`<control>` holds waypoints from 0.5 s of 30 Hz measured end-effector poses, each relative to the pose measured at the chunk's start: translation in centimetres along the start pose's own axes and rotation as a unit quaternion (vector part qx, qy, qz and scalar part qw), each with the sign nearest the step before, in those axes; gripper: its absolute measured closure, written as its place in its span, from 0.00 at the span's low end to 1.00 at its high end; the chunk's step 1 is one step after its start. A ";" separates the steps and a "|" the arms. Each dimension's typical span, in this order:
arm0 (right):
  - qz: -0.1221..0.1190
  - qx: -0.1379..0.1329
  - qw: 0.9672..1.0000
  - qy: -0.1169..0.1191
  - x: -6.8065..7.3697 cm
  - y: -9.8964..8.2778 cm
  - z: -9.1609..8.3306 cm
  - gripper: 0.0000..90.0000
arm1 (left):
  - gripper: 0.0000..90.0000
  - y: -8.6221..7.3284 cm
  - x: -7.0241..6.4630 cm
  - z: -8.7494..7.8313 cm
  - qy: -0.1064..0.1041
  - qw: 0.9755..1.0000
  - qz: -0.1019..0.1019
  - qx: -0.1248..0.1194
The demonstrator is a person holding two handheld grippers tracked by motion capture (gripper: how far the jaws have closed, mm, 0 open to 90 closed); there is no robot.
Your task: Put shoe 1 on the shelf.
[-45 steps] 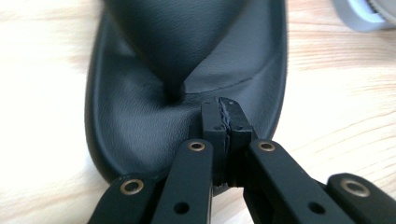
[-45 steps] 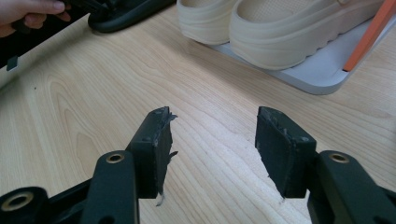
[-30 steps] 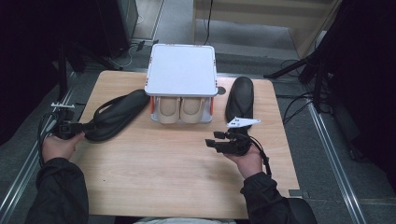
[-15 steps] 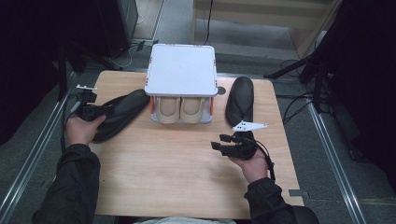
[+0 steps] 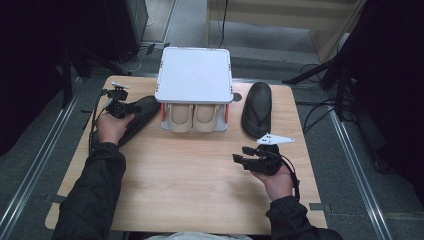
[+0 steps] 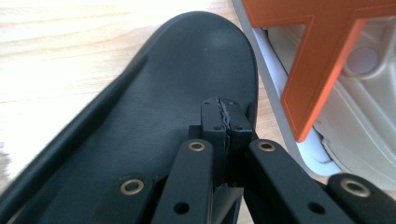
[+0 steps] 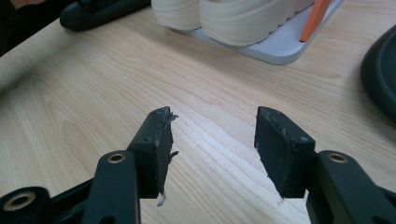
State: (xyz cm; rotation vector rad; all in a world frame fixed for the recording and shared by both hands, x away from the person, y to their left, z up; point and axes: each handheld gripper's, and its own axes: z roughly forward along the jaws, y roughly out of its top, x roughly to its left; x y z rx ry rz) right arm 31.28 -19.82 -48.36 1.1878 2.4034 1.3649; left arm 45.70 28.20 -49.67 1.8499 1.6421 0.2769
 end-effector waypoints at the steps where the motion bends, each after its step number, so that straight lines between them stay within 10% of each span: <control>1: 0.001 -0.001 1.000 0.000 0.0 0.0 0.0 0.52 | 1.00 -0.1 0.0 0.2 0.007 1.000 0.010 0.013; 15: 0.000 -0.005 1.000 -0.002 -0.1 0.0 -0.2 0.52 | 1.00 -1.1 0.6 -0.5 0.004 0.999 0.012 0.036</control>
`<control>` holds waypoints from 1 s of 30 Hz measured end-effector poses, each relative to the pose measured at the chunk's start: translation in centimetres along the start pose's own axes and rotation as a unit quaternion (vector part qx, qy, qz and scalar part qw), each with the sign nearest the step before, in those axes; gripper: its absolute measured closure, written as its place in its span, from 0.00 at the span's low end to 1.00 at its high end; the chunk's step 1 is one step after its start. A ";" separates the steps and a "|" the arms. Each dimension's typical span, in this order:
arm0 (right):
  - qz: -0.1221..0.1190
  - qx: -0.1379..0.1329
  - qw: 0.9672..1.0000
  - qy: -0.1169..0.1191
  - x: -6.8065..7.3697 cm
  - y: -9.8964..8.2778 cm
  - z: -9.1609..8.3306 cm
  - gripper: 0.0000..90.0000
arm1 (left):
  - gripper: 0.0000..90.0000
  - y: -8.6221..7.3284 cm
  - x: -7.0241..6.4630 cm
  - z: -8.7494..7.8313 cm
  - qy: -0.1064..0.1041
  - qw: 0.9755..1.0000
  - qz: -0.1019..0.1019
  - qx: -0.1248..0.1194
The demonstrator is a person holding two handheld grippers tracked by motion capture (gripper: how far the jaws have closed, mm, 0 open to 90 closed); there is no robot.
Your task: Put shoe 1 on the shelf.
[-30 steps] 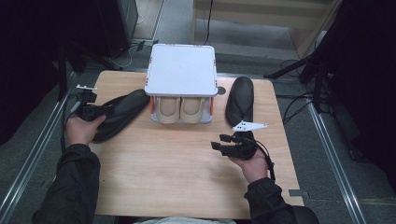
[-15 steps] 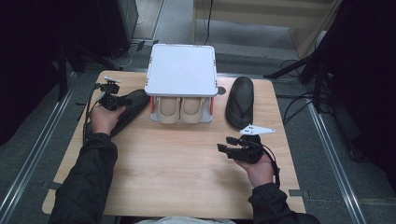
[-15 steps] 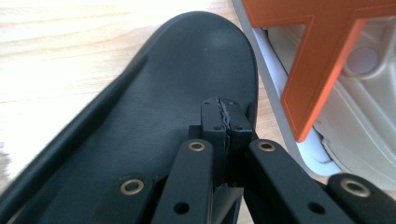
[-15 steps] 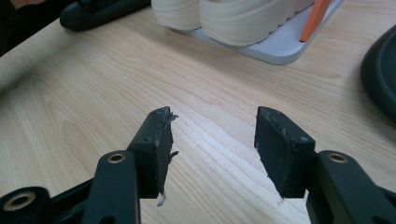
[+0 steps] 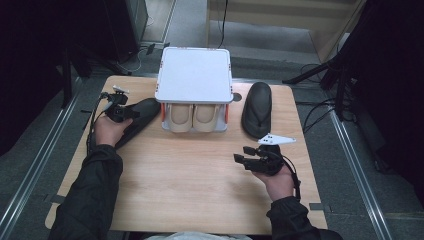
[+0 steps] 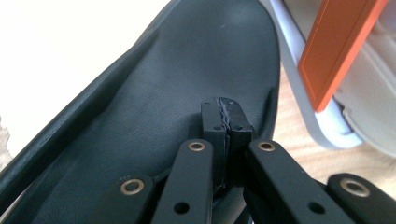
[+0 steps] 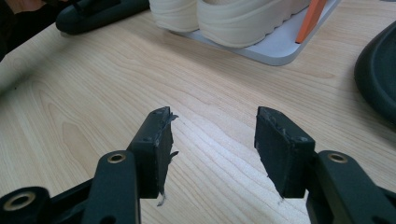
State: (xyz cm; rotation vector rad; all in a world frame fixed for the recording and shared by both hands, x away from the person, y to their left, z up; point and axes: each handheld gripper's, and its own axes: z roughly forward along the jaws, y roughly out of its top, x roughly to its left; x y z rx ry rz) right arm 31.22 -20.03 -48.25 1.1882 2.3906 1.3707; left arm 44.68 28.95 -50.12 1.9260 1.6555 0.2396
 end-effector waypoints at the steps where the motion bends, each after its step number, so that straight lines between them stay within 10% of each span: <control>1: 0.001 0.000 1.000 0.000 0.0 0.0 0.0 0.52 | 1.00 -0.2 0.0 -0.2 0.002 1.000 0.005 0.005; 30: -0.023 0.015 0.999 0.035 0.8 1.6 2.3 0.53 | 1.00 -6.9 -0.8 -4.4 -0.042 0.999 0.031 0.000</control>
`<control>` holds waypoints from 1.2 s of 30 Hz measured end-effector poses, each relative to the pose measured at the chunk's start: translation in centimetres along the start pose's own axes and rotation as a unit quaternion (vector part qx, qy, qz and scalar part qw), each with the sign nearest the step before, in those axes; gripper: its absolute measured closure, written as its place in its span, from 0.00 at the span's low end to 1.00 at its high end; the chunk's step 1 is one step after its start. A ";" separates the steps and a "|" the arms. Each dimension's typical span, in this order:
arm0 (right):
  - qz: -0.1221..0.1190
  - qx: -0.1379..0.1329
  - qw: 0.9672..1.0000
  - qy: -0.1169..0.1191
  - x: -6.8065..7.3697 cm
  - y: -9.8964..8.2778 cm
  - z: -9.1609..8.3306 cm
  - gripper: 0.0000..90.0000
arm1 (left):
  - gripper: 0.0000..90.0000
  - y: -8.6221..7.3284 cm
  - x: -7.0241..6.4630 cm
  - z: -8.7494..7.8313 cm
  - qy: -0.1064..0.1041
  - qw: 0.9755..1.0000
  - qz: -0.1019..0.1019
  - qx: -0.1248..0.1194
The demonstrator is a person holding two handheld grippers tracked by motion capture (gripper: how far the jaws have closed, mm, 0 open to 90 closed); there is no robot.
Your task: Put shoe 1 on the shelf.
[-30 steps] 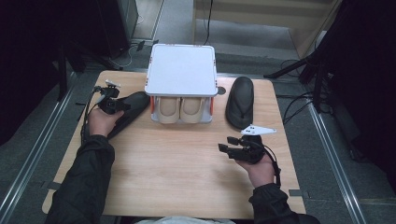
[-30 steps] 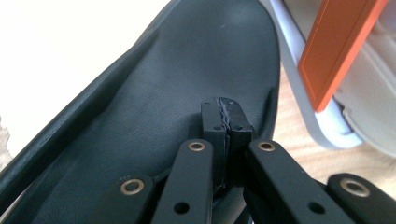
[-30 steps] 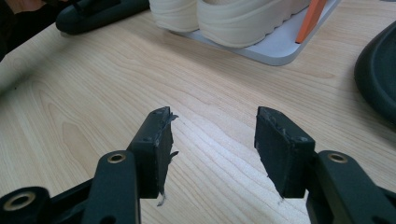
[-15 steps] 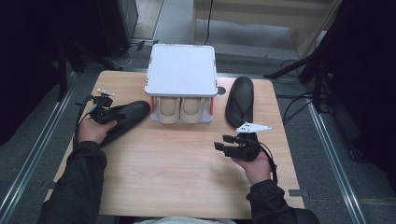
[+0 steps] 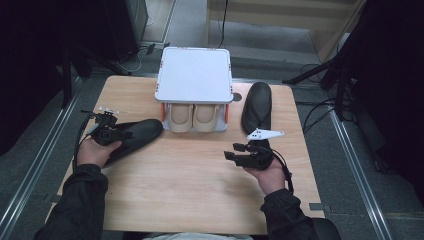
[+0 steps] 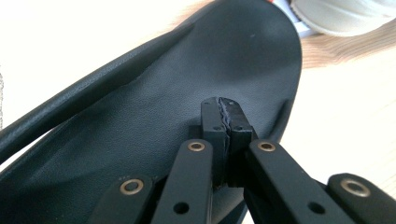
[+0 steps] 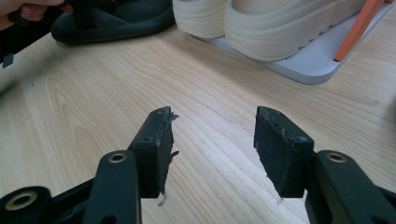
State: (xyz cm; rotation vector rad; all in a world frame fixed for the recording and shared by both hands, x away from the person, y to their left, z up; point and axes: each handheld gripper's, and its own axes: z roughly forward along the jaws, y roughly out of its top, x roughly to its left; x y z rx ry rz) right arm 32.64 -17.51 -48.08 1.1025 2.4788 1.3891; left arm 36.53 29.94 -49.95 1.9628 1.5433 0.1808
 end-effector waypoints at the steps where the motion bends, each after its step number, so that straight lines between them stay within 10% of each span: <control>1: -0.002 0.000 1.000 0.000 0.0 0.0 0.0 0.53 | 1.00 0.0 0.0 -0.1 0.000 1.000 -0.002 -0.005; 18: -0.001 -0.008 1.000 0.003 -0.4 0.3 -0.1 0.53 | 0.98 -2.8 -1.4 -5.6 0.007 0.997 -0.014 -0.072; 36: -0.009 0.000 1.000 0.015 -0.1 1.0 1.0 0.53 | 0.98 -7.8 0.0 -5.2 0.030 0.999 -0.027 -0.034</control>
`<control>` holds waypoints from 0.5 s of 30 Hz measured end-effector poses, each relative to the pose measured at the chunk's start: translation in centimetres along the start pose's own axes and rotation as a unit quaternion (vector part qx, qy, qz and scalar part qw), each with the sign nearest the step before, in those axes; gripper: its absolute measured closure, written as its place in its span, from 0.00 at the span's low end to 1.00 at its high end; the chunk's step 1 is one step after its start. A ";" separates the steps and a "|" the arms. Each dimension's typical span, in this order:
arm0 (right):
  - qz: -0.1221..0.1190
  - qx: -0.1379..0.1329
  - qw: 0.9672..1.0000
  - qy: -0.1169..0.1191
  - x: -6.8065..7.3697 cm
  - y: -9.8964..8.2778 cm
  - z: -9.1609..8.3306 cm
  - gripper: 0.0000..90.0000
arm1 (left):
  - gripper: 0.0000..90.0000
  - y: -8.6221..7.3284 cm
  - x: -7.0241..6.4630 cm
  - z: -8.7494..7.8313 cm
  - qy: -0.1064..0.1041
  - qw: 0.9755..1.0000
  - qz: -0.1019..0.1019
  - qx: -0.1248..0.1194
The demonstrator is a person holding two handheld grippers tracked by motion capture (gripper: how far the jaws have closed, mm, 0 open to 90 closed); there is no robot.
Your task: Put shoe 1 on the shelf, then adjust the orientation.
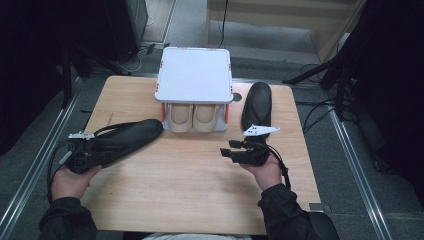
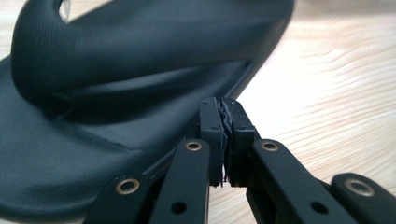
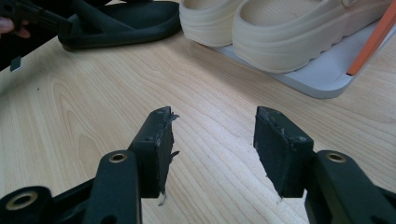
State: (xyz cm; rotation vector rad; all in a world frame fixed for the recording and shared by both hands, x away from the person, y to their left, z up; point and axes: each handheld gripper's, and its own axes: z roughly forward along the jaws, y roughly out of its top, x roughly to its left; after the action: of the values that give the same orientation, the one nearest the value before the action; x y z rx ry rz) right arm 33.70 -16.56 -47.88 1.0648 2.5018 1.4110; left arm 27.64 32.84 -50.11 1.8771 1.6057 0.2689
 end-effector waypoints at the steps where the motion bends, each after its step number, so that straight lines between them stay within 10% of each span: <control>1: 0.001 0.001 1.000 0.000 0.0 0.0 0.0 0.53 | 0.98 0.0 0.2 0.1 -0.007 1.000 0.000 0.002; 15: 0.001 0.000 1.000 -0.006 0.0 -0.2 -0.4 0.54 | 0.99 0.0 -0.1 1.7 -0.012 0.999 0.010 0.031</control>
State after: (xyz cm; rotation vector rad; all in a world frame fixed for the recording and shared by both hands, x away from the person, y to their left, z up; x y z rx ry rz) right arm 33.40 -16.93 -47.84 1.0734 2.4933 1.4018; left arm 28.51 32.17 -51.40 1.9376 1.5968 0.2078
